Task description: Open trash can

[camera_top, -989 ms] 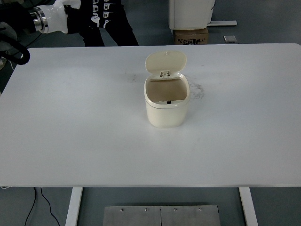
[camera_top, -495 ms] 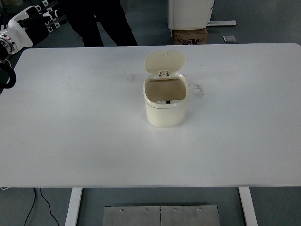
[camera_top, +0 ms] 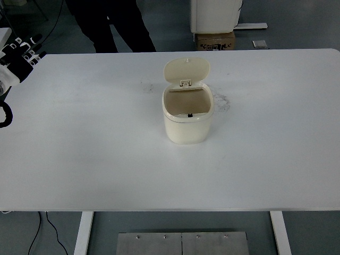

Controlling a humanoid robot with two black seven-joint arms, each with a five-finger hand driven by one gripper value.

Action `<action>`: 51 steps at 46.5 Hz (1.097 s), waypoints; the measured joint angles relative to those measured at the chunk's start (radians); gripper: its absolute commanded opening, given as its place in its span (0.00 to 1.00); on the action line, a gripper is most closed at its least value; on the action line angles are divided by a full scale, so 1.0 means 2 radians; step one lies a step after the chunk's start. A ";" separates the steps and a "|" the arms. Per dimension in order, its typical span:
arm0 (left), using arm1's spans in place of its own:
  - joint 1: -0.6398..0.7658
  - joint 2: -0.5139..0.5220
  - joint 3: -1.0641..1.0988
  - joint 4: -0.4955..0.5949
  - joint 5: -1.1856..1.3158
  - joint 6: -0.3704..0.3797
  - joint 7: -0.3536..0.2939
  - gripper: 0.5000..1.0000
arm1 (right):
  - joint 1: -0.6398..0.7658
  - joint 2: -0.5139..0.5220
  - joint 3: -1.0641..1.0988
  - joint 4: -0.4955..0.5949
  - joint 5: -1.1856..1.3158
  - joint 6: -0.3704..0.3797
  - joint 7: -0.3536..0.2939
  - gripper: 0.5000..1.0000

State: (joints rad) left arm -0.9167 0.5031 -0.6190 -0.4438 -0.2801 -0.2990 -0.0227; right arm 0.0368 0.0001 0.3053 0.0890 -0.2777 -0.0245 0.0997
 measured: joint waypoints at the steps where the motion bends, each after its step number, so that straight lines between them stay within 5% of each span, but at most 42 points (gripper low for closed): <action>1: 0.002 0.000 0.000 0.001 0.000 0.000 0.000 1.00 | 0.000 0.000 0.000 0.000 0.000 0.000 0.000 0.98; 26: 0.023 -0.007 -0.010 0.018 -0.001 -0.010 -0.059 1.00 | 0.000 0.000 0.000 0.000 0.000 0.000 0.000 0.98; 40: 0.036 -0.046 -0.017 0.067 -0.002 -0.080 -0.096 1.00 | 0.000 0.000 0.000 0.000 0.000 0.000 0.000 0.98; 51: 0.068 -0.073 -0.032 0.073 -0.013 -0.085 -0.129 1.00 | 0.000 0.000 0.000 0.000 0.000 0.000 0.000 0.98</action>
State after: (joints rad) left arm -0.7814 0.3573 -0.6839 -0.2987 -0.3067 -0.4681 -0.2809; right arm 0.0368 0.0000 0.3053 0.0890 -0.2777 -0.0245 0.0996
